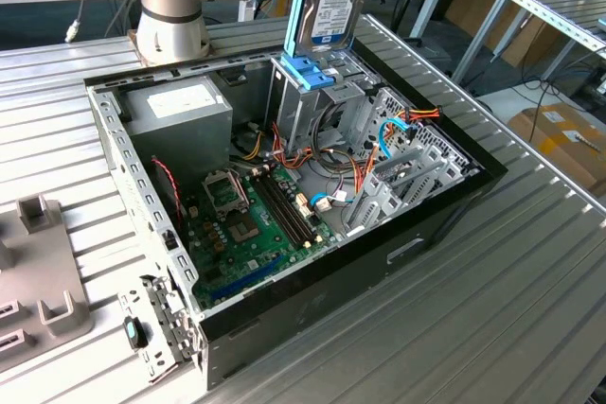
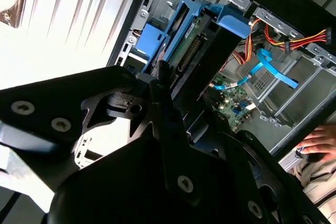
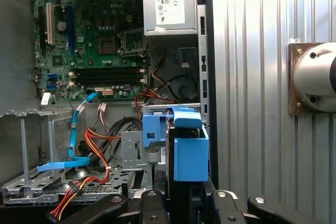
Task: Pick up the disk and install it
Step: 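Pick up the disk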
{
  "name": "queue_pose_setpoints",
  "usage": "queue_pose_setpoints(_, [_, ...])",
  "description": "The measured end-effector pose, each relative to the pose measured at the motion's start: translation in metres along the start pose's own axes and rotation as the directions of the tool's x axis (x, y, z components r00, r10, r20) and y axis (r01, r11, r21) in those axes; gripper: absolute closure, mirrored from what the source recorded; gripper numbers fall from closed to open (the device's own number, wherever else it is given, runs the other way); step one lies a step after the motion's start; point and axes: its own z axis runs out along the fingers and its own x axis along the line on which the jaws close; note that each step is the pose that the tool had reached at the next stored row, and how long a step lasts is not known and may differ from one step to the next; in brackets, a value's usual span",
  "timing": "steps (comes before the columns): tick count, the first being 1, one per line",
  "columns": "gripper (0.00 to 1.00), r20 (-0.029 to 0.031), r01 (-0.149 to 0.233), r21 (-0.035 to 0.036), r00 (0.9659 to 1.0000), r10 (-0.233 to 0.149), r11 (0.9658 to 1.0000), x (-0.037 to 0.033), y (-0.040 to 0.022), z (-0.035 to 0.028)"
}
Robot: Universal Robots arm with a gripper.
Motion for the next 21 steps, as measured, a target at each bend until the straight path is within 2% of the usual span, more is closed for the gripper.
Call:
queue_pose_setpoints(5, [0.65, -0.0002, 0.000, 0.0000, 1.0000, 0.000, 1.0000, 0.0020, -0.0001, -0.0001])
queue_pose_setpoints(18, [0.65, 0.0000, 0.000, 0.0000, 1.0000, 0.000, 1.0000, 0.0192, -0.0020, -0.0001])
queue_pose_setpoints(21, [0.65, -0.0001, 0.000, 0.0000, 1.0000, 0.000, 1.0000, 0.0214, -0.0025, -0.0001])
